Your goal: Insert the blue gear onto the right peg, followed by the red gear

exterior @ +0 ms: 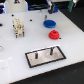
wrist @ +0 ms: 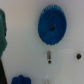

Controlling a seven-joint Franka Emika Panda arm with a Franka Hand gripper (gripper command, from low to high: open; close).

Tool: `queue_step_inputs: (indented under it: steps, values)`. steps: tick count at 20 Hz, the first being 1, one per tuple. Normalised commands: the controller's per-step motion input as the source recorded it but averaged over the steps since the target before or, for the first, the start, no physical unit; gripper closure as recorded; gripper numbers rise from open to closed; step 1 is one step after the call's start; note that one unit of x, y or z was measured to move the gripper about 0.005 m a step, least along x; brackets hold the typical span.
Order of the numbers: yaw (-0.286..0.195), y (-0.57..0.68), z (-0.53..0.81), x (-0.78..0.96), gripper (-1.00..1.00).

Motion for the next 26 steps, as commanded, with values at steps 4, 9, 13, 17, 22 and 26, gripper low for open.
queue_step_inputs:
  steps: [4,9,13,17,22,26]
  values:
    - [0.000,-0.02,-0.60,-0.38,-1.00]
    - [0.000,-0.01,-0.59,-0.35,-1.00]
    - [0.000,-0.07,-0.52,-0.34,-1.00]
    - [0.000,-0.02,-0.34,-0.25,1.00]
    - [0.000,0.02,-0.22,-0.23,1.00]
    - [0.000,0.03,-0.16,-0.19,1.00]
